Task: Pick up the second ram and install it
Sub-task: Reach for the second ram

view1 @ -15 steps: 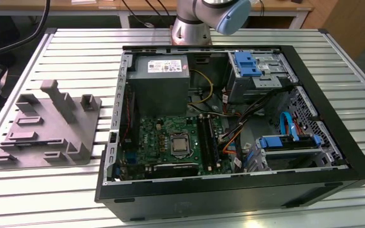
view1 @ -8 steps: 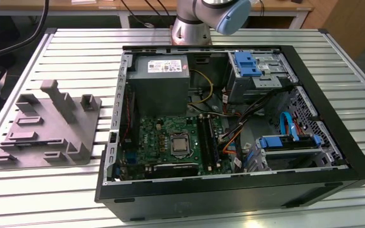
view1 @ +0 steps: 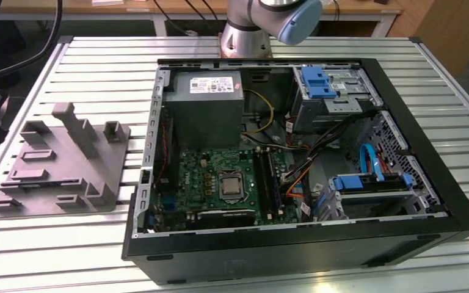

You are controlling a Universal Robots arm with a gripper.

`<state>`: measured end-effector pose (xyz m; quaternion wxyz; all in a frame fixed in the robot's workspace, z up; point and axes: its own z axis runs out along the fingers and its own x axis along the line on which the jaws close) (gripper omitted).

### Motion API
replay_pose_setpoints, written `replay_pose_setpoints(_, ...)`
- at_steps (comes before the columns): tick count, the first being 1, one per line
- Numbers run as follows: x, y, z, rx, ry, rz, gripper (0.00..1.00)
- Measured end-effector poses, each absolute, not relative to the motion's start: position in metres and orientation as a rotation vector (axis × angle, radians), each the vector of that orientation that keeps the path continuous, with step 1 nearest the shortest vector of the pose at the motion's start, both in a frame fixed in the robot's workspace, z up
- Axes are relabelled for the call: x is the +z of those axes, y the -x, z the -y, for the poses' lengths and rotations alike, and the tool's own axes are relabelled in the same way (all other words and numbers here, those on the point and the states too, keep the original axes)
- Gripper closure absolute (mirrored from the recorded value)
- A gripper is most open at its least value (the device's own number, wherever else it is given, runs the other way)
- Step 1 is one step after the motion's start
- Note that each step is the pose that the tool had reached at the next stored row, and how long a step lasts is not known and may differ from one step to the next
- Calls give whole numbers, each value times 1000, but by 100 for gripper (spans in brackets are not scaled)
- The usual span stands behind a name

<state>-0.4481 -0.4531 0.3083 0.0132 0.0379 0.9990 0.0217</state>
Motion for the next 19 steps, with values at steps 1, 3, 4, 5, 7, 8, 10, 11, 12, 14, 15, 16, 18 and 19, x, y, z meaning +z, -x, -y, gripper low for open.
replay_pose_setpoints(1, 307, 448, 453, 68, -118, -3112, 90)
replay_pose_setpoints(3, 305, 449, 453, 68, -118, -3112, 90)
replay_pose_setpoints(4, 304, 449, 453, 68, -118, -3112, 90)
replay_pose_setpoints(5, 302, 449, 453, 68, -118, -3112, 90)
replay_pose_setpoints(7, 299, 449, 454, 68, -118, -3112, 90)
replay_pose_setpoints(8, 298, 449, 454, 68, -118, -3112, 90)
replay_pose_setpoints(10, 295, 450, 454, 67, -118, -3112, 90)
replay_pose_setpoints(11, 293, 450, 454, 67, -118, -3112, 90)
replay_pose_setpoints(12, 291, 450, 454, 67, -118, -3112, 90)
replay_pose_setpoints(14, 289, 449, 454, 64, -117, -3113, 90)
replay_pose_setpoints(15, 288, 447, 454, 62, -116, -3113, 90)
replay_pose_setpoints(16, 287, 446, 454, 61, -115, -3113, 90)
replay_pose_setpoints(18, 284, 444, 454, 57, -115, -3114, 90)
replay_pose_setpoints(19, 283, 443, 454, 56, -114, -3114, 90)
